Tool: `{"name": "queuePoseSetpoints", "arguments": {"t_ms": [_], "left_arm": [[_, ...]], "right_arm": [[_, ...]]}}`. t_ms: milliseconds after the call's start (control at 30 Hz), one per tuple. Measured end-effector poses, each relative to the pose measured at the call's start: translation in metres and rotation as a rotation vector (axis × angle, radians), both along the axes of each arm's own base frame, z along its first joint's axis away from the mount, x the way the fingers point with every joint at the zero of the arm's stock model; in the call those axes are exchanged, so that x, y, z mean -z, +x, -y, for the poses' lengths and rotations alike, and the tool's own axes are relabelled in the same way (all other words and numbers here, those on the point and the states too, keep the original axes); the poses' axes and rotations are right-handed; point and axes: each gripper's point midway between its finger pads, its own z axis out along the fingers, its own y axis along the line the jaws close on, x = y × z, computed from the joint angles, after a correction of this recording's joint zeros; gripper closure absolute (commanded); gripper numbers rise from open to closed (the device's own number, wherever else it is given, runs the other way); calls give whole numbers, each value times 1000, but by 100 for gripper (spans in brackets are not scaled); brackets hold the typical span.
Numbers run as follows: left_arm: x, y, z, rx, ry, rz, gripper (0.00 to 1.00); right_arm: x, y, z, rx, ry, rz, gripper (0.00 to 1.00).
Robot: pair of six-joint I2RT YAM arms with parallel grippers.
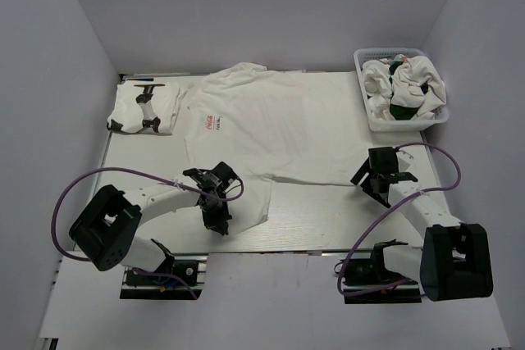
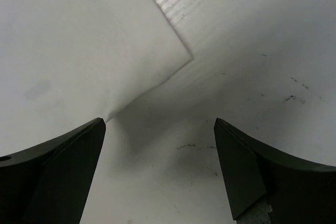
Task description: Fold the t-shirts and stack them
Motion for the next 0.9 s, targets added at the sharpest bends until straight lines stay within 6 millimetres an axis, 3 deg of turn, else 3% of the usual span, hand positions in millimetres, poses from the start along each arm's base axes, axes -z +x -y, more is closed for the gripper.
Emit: {"name": "queuePoseSetpoints", "arguments": {"t_ms": [200, 400, 533, 567, 667, 733, 900], "left_arm": [[-1, -2, -17, -9, 52, 38, 100], [-7, -4, -25, -24, 74, 58, 100], [-11, -6, -27, -35, 65, 69, 100], [-11, -7, -28, -39, 65, 68, 100], [-13, -13, -32, -50, 61, 70, 100], [-14, -16, -35, -57, 55, 75, 100], [-20, -23, -37, -68, 33, 75, 100]], "right_arm": [[1, 17, -8, -5, 85, 19, 10], [4, 32, -9, 4, 121, 16, 23], [6, 38, -7, 17, 135, 27, 37], [6, 39, -7, 19, 139, 30, 50], [9, 37, -7, 27, 147, 31, 70], [11, 35, -7, 30, 156, 42, 99], [12, 23, -11, 20, 185, 53, 100]]}}
